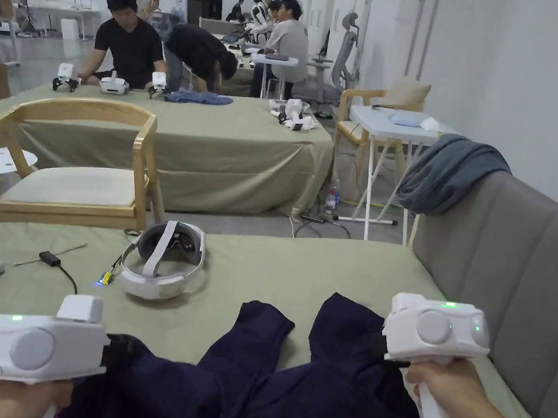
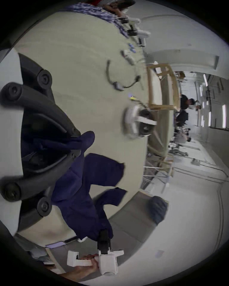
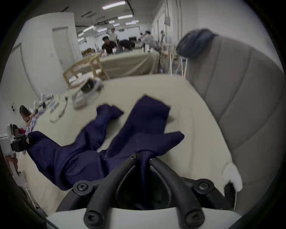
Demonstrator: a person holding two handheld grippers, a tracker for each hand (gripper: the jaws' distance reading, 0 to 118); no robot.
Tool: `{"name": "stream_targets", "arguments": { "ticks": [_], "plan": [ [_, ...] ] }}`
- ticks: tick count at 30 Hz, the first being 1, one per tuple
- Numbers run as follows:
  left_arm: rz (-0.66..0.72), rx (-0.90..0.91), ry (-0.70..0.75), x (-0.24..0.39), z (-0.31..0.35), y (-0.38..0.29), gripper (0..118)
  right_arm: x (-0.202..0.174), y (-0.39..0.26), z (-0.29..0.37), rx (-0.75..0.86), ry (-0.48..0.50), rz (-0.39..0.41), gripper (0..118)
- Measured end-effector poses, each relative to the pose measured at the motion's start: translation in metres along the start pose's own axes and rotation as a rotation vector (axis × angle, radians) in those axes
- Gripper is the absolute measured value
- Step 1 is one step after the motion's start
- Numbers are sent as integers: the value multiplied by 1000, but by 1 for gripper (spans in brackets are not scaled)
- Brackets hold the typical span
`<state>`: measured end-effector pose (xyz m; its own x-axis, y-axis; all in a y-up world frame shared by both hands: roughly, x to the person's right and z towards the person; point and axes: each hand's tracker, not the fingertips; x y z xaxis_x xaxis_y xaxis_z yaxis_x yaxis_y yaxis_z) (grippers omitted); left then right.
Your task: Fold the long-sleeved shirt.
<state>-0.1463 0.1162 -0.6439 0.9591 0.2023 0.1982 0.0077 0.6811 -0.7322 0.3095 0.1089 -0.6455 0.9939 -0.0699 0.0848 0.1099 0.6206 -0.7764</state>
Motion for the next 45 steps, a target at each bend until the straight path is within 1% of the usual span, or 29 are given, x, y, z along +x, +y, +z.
{"name": "stream_targets", "arguments": {
  "ticks": [2,5,7,11,13,14,15,16,17,18,19,20,21,22,23,24,25,26,29,30,33,34,36,38,39,42,43,44,45],
  "plan": [
    [-24,26,-19,-2,12,-25,16,2,-27,14,17,14,-3,3],
    [-77,112,-64,-3,61,-67,16,8,-81,69,112,119,-31,3],
    [-142,106,-61,2,91,-103,16,23,-121,87,113,144,-42,3],
    [-197,45,-48,7,111,-194,16,28,-216,105,-8,144,-20,3],
    [-170,-56,-35,2,102,-227,17,26,-248,92,-120,91,11,3],
    [-145,-85,-43,-3,95,-239,18,26,-260,82,-161,79,26,3],
    [-123,-110,-55,-7,90,-246,27,29,-271,72,-188,100,21,3],
    [-100,-120,-58,0,92,-245,54,31,-273,66,-223,127,-3,11],
    [-92,-142,-55,-1,92,-245,83,29,-269,69,-214,110,-8,26],
    [-97,-136,-29,1,97,-244,105,28,-265,78,-178,79,-12,52],
    [-95,-105,-13,2,106,-243,110,29,-261,85,-112,21,-7,96],
    [-103,-29,-33,-1,115,-240,109,28,-254,96,-67,-9,0,118],
    [-96,31,-62,-2,126,-236,109,29,-247,107,-22,-7,10,117],
    [-82,54,-77,-2,133,-230,108,28,-241,120,34,-6,9,102],
    [-69,58,-75,-2,139,-224,100,16,-229,139,28,19,-14,63],
    [-66,48,-67,-2,147,-212,77,13,-218,142,2,56,-45,2],
    [-67,81,-77,-2,152,-207,17,7,-205,140,-28,91,-57,3],
    [-79,99,-91,0,153,-201,4,0,-194,134,-11,105,-65,3],
    [-137,118,-29,9,143,-184,5,-30,-147,107,29,194,32,3],
    [-127,105,-45,10,139,-178,5,-44,-126,92,30,190,43,9],
    [-76,106,-57,1,123,-170,4,-91,-67,36,10,222,114,111],
    [-74,102,-59,1,119,-168,5,-105,-47,12,-21,234,121,117],
    [-77,96,-48,3,117,-167,5,-149,-6,-48,-76,212,144,107],
    [-60,92,-36,2,116,-171,4,-175,16,-107,-166,157,176,106],
    [-38,85,-38,1,116,-174,5,-185,8,-107,-190,137,180,103],
    [3,65,-55,-6,121,-188,4,-205,1,-163,-287,99,145,69],
    [7,58,-52,-7,123,-194,4,-211,-20,-153,-330,53,147,70],
    [6,51,-46,-9,125,-200,5,-216,-26,-148,-268,32,195,76],
    [10,42,-39,-11,126,-204,5,-228,-20,-144,-192,12,266,74]
  ]
}}
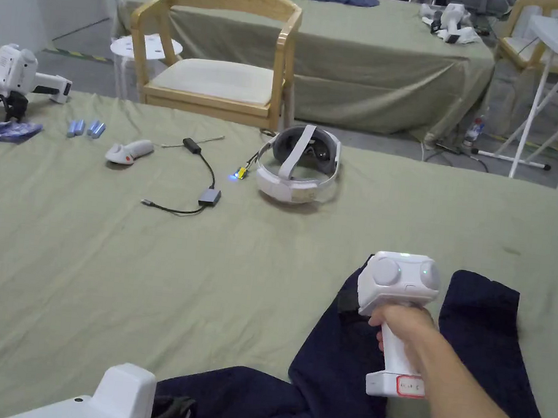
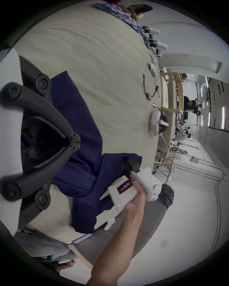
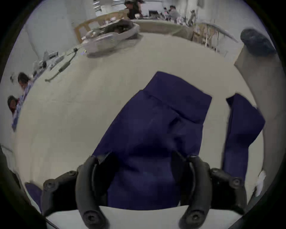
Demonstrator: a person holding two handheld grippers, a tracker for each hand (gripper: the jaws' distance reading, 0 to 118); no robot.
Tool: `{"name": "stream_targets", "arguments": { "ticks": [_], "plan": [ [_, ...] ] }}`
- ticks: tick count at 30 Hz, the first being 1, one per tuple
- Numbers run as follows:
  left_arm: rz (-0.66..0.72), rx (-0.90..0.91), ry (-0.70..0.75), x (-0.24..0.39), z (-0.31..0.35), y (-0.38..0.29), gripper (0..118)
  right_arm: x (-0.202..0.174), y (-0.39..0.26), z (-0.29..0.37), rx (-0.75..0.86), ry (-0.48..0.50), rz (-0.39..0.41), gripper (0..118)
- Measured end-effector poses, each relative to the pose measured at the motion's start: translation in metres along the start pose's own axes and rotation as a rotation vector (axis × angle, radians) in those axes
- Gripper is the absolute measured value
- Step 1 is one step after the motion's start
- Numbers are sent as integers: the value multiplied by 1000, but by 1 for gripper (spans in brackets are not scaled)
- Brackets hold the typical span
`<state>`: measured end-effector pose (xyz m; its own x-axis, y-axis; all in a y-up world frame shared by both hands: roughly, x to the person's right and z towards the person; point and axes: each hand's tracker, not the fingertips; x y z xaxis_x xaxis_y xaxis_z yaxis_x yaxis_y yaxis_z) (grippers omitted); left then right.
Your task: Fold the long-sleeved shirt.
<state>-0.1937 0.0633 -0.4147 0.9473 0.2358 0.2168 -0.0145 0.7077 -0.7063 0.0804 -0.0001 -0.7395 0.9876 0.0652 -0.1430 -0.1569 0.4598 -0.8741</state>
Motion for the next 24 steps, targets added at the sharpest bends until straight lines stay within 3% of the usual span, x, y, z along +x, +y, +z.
{"name": "stream_targets", "arguments": {
  "ticks": [1,2,3,4,5,6,9,10,13,16,20,24],
  "plan": [
    [4,-7,1,-2,1,-4,5,-5,4,4,-75,-6,11,47],
    [7,-14,3,-2,1,-7,5,5,2,18,-90,76,-27,0],
    [11,-24,9,-2,1,-9,5,6,0,22,-107,130,-33,0],
    [13,-28,14,-2,1,-10,5,12,-4,37,-107,93,-30,0],
    [12,-27,15,-1,2,-12,5,15,-10,60,-128,108,38,0],
    [10,-24,15,2,5,-11,5,21,-20,92,-53,136,45,0],
    [5,13,-5,8,16,-10,5,54,-82,199,125,301,-21,0],
    [8,24,-19,8,20,-9,5,59,-94,170,160,351,-31,0],
    [0,42,-39,7,26,-6,5,81,-185,250,260,365,3,0],
    [-9,58,-37,10,31,-3,5,95,-278,313,253,313,-71,0],
    [1,59,-39,9,33,-3,4,94,-363,307,70,264,-45,0],
    [-3,45,-53,20,38,-6,5,79,-404,226,-133,243,-33,0]
  ]
}}
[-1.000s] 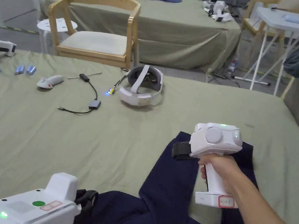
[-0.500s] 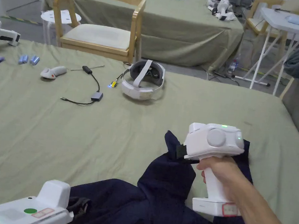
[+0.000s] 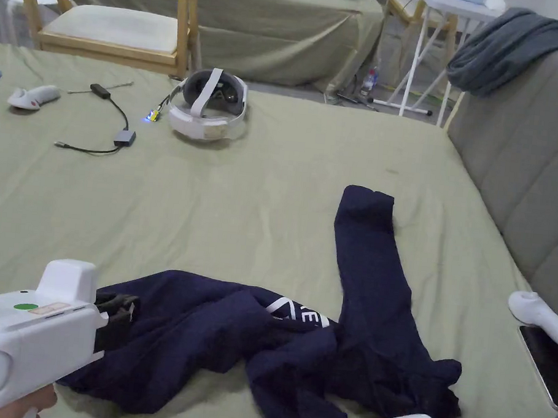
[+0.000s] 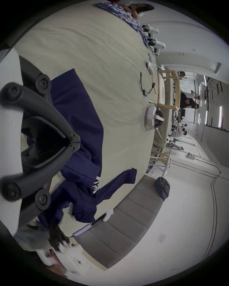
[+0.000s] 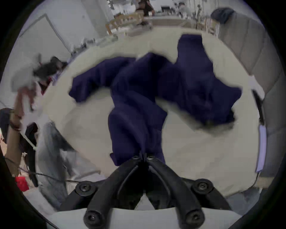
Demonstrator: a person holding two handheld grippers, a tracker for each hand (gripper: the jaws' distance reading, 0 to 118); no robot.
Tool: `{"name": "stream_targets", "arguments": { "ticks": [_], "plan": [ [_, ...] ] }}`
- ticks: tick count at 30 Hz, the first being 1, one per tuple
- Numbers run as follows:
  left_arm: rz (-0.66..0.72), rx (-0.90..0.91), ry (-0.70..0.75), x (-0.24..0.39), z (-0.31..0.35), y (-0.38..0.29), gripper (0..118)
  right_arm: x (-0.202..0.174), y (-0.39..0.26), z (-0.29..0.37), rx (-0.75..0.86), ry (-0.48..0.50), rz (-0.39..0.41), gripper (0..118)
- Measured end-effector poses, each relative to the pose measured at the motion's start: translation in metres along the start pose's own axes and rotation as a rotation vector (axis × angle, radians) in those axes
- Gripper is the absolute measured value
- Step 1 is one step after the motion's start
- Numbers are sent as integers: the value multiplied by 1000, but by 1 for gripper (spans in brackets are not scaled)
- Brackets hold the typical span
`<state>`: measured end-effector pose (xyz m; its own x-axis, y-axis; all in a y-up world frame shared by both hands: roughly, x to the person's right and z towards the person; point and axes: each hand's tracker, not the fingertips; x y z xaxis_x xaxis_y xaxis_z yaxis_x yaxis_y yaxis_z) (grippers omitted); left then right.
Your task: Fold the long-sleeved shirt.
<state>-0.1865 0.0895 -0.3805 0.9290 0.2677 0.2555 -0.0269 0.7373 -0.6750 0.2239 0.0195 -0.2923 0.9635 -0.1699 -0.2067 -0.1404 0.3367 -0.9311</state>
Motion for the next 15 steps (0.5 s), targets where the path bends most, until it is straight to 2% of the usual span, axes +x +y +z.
{"name": "stream_targets", "arguments": {
  "ticks": [2,3,5,6,7,8,9,10,11,12,13,15],
  "plan": [
    [-9,1,2,5,3,-2,5,-8,4,-35,-62,-30,-27,0],
    [-10,3,1,7,5,-2,5,-10,6,-48,-52,-16,-13,0],
    [-8,7,-12,9,8,-3,5,-13,13,-33,-21,-3,-46,1],
    [-9,8,-14,10,10,-4,5,-16,18,-9,17,1,-42,11],
    [-14,9,-17,11,10,-4,6,-19,17,7,77,0,-20,51],
    [-22,15,-22,12,11,-5,20,-21,15,25,123,-18,-8,95],
    [-34,16,-34,13,11,-5,47,-13,17,38,160,-30,-17,118],
    [-51,5,-40,14,9,-6,91,-7,17,52,206,-51,-26,106],
    [-68,-15,-42,19,4,-8,109,-4,13,73,273,-36,-65,71],
    [-85,-38,-27,22,-1,-11,109,1,11,87,277,-60,-105,20],
    [-98,-35,-35,25,-4,-13,102,15,13,88,298,-78,-178,0],
    [-127,-44,-39,27,-17,-13,100,32,6,96,360,-113,-249,0]
  ]
}}
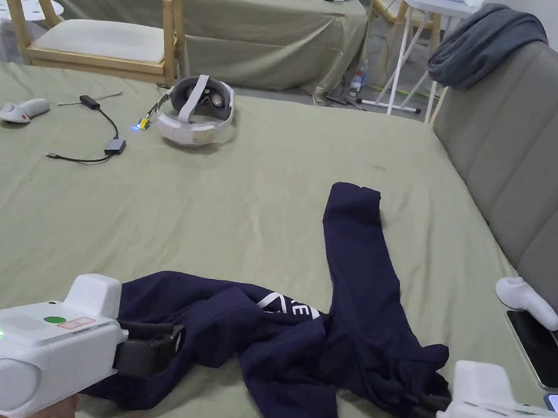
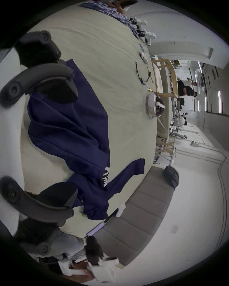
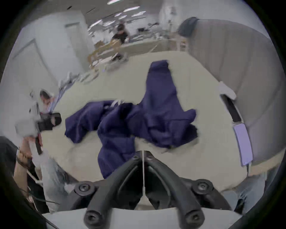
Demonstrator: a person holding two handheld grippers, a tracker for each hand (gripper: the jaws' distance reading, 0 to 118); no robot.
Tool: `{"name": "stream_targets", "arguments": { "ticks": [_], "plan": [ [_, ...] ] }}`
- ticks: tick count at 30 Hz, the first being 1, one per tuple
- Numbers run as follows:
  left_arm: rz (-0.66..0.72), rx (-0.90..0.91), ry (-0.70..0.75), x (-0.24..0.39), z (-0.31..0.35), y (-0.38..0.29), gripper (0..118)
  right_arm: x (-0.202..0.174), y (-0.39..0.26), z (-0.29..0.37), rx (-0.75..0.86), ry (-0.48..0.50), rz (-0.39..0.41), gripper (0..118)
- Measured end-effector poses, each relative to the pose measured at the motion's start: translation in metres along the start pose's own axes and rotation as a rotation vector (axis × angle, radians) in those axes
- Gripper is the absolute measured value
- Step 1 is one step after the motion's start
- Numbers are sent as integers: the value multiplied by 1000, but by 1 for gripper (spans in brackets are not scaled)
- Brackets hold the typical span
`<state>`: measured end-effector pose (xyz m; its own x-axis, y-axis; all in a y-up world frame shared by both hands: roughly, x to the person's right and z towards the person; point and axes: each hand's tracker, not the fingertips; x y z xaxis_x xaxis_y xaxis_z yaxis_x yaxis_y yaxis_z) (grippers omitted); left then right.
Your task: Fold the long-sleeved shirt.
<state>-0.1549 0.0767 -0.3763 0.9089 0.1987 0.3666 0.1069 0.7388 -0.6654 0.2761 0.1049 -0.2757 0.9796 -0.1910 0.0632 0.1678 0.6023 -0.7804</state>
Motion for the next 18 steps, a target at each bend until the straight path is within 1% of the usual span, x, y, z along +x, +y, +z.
{"name": "stream_targets", "arguments": {
  "ticks": [2,4,6,7,9,11,13,14,15,16,17,18],
  "plan": [
    [-17,-28,9,6,-16,3,103,12,-1,5,-8,7,7,0],
    [-51,-54,2,17,-33,10,103,21,-4,6,-19,-18,-33,0],
    [-101,-71,-2,26,-57,15,103,26,-11,3,-18,-33,-46,0],
    [-126,-81,0,31,-71,17,102,22,-8,12,-14,-70,-89,0],
    [-152,-106,-20,34,-100,18,96,21,-13,10,-33,-77,-104,0],
    [-169,-121,4,43,-122,17,75,30,-17,-1,-69,-63,-124,0],
    [-197,-128,12,53,-129,17,46,32,-18,-2,-78,-68,-125,0],
    [-215,-132,9,56,-130,15,34,33,-18,-2,-82,-68,-126,0],
    [-227,-127,-6,58,-128,15,18,33,-23,-1,-74,-69,-127,0],
    [-238,-109,-2,55,-129,11,15,35,-23,0,-74,-69,-133,0],
    [-254,-86,17,57,-123,11,14,37,-22,-1,-74,-67,-136,0],
    [-257,-72,2,59,-115,11,14,39,-21,-4,-78,-59,-131,0]
  ]
}}
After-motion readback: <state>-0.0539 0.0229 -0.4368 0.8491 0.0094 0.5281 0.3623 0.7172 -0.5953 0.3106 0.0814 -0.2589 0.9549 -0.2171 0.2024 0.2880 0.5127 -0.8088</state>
